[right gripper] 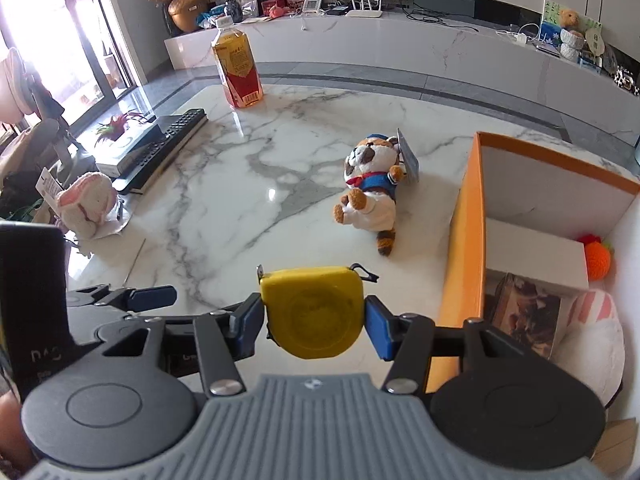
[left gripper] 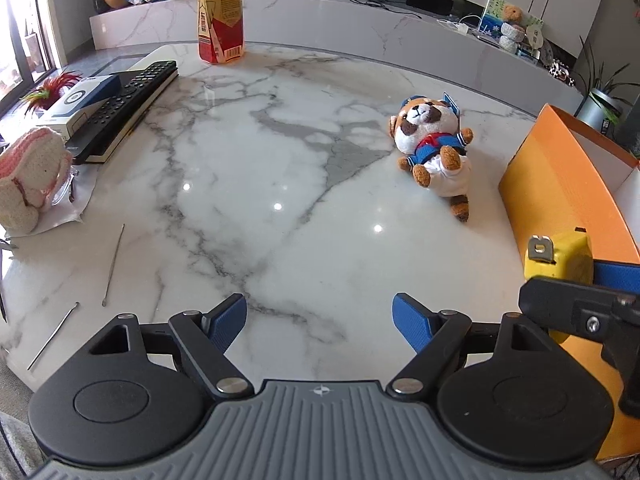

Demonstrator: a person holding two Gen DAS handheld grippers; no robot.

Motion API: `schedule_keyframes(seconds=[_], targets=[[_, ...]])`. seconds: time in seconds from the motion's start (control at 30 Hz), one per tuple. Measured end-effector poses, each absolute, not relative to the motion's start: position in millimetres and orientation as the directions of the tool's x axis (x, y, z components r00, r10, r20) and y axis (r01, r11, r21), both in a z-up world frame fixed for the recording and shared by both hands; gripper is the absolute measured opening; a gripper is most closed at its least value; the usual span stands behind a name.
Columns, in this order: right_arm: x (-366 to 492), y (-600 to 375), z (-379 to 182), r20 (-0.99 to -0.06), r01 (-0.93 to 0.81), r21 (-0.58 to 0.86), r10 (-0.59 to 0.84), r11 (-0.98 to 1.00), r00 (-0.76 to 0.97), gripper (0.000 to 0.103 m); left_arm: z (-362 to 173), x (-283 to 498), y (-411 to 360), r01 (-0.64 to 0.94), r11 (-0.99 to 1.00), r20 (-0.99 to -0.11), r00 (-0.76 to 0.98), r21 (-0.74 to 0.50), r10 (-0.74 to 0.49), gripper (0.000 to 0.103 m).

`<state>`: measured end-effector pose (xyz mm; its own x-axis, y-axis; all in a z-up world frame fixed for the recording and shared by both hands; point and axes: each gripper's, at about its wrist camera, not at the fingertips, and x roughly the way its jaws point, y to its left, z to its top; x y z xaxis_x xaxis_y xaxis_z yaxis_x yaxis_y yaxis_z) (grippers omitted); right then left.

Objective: Organize objects
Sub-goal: 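Grasp the plush bear with the left tool while right tool holds the tape measure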

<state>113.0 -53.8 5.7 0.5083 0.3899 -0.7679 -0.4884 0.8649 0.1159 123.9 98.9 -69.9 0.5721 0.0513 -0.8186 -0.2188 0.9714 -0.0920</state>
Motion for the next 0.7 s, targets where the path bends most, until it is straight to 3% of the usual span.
schedule_keyframes(seconds=[0.37, 0.7], targets=[[122.2, -66.0, 7.8, -0.799, -0.502, 0.092, 0.364, 0.86, 0.479, 0.056, -52.7, 171.1, 97.6, -0.227, 0.963, -0.843, 0.538, -0.143, 0.002, 0.095], [164.0, -62.5, 14.8, -0.792, -0.491, 0.095, 0.364, 0.866, 0.49, 0.056, -37.7, 256.4, 74.5, -0.105, 0.985, -0.839, 0.541, -0.135, -0.057, 0.095]])
